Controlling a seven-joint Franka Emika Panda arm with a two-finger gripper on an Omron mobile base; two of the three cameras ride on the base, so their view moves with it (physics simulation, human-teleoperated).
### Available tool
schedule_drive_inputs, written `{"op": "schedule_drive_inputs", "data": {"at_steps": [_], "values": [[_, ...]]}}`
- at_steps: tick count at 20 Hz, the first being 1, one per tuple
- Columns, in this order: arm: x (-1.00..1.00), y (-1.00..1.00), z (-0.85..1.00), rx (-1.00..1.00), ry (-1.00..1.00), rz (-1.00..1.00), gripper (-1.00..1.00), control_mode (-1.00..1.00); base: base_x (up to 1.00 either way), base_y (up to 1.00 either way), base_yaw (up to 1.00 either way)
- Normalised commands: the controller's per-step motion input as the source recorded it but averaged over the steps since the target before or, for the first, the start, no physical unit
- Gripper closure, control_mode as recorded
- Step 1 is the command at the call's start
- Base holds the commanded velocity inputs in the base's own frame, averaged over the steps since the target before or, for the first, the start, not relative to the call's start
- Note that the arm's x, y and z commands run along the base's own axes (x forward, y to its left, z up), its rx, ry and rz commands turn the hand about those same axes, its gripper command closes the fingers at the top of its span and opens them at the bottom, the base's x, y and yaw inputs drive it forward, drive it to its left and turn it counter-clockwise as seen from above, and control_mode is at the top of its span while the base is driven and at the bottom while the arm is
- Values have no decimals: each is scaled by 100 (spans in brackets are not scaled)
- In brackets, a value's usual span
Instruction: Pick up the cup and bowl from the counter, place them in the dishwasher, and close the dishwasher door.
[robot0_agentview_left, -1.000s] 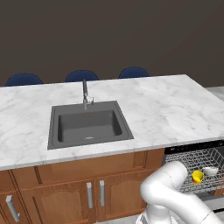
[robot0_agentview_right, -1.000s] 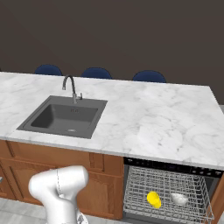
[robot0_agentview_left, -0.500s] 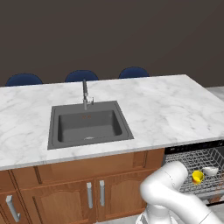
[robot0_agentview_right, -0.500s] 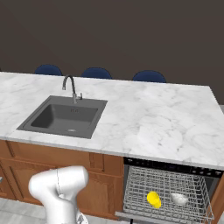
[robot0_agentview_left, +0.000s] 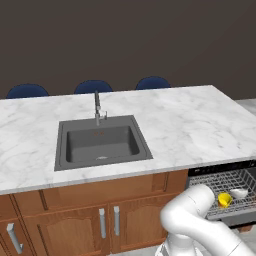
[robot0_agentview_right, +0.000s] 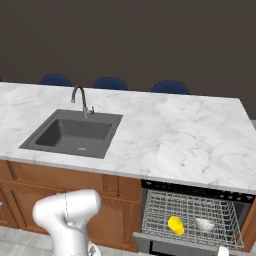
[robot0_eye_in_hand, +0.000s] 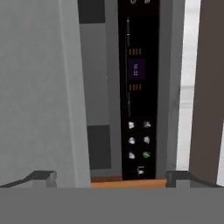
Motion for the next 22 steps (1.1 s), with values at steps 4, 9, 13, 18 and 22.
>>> {"op": "schedule_drive_inputs", "data": {"at_steps": [4, 9, 13, 18, 22], "values": [[71, 37, -92, -21, -27, 0, -100, -100, 0, 0, 0], [78, 35, -97, -23, -25, 0, -100, -100, 0, 0, 0], [83, 35, -100, -24, -24, 0, -100, -100, 0, 0, 0], [84, 36, -100, -19, -20, 0, -100, -100, 0, 0, 0], [84, 37, -100, -4, -15, -8, -100, -100, 0, 0, 0]]}}
